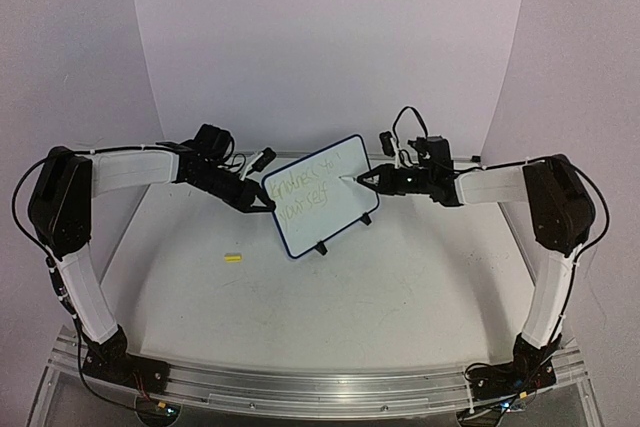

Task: Write a sentence on the whiteboard
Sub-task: Write on the whiteboard with the whiteboard marker without the cap.

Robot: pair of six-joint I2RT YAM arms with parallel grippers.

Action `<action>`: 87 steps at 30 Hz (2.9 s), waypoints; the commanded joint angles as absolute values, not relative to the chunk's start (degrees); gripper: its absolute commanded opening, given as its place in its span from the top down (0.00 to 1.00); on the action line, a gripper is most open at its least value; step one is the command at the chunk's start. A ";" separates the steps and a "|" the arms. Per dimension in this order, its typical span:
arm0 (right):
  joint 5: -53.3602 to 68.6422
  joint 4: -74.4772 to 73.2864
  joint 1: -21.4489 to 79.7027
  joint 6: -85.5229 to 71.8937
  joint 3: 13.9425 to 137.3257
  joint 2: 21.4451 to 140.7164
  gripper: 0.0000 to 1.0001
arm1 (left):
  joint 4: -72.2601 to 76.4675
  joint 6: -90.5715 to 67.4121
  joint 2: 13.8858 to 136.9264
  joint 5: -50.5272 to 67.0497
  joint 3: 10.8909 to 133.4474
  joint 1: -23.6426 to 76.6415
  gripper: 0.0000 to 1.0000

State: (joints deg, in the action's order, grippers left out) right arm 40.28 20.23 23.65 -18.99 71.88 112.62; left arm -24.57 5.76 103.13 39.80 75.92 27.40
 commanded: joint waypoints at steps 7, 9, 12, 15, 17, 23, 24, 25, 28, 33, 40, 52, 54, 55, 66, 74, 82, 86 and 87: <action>41.42 22.86 23.14 -19.85 76.95 115.51 1.00 | -24.84 6.60 104.31 39.44 78.75 27.60 1.00; 42.15 22.80 23.16 -19.78 77.23 115.95 1.00 | -24.81 6.61 104.36 39.36 78.75 27.61 1.00; 43.54 22.48 23.16 -19.38 77.32 116.51 1.00 | -24.83 6.64 104.48 39.36 78.75 27.61 1.00; 44.49 21.64 23.26 -18.59 77.22 116.67 1.00 | -24.83 6.60 104.65 39.44 78.81 27.64 1.00; 44.75 21.05 23.24 -18.03 77.09 116.62 1.00 | -24.79 6.60 104.75 39.46 78.84 27.67 1.00; 46.15 19.67 23.37 -16.90 77.32 116.75 1.00 | -24.79 6.55 104.80 39.46 78.88 27.63 1.00; 46.01 19.44 23.44 -16.64 77.31 116.74 1.00 | -24.78 6.55 104.77 39.46 78.88 27.61 1.00; 45.79 19.18 23.43 -16.49 77.25 116.72 1.00 | -24.77 6.56 104.77 39.46 78.86 27.58 1.00; 44.92 18.55 23.56 -16.12 77.00 116.72 1.00 | -24.87 6.55 104.77 39.46 78.93 27.60 1.00; 41.92 18.33 23.55 -15.98 75.18 116.22 1.00 | -24.87 6.58 104.68 39.46 78.92 27.67 1.00; 40.52 18.38 23.57 -15.88 72.56 116.09 1.00 | -24.83 6.60 104.60 39.46 78.93 27.65 1.00; 41.27 18.37 24.13 -15.49 70.10 115.38 1.00 | -24.86 6.61 104.68 39.46 78.93 27.60 1.00; 41.76 18.37 24.49 -15.49 70.13 114.95 1.00 | -24.88 6.61 104.68 39.44 78.93 27.67 1.00; 41.98 18.37 24.72 -15.47 70.14 114.75 1.00 | -24.88 6.61 104.68 39.44 78.93 27.64 1.00; 41.96 24.47 25.61 -20.30 67.71 108.65 1.00 | -24.98 6.66 104.33 39.28 78.93 27.65 1.00; 40.58 26.15 25.61 -21.17 66.71 106.60 1.00 | -24.95 6.63 103.84 39.33 78.84 27.64 1.00; 38.39 24.94 25.58 -20.29 66.71 108.94 1.00 | -24.99 6.60 103.89 39.27 78.84 27.60 1.00; 37.68 23.79 25.61 -19.58 67.59 109.91 1.00 | -24.93 6.63 103.91 39.20 78.83 27.63 1.00; 37.58 23.37 25.60 -19.40 67.91 110.23 1.00 | -24.93 6.65 103.95 39.20 78.84 27.66 1.00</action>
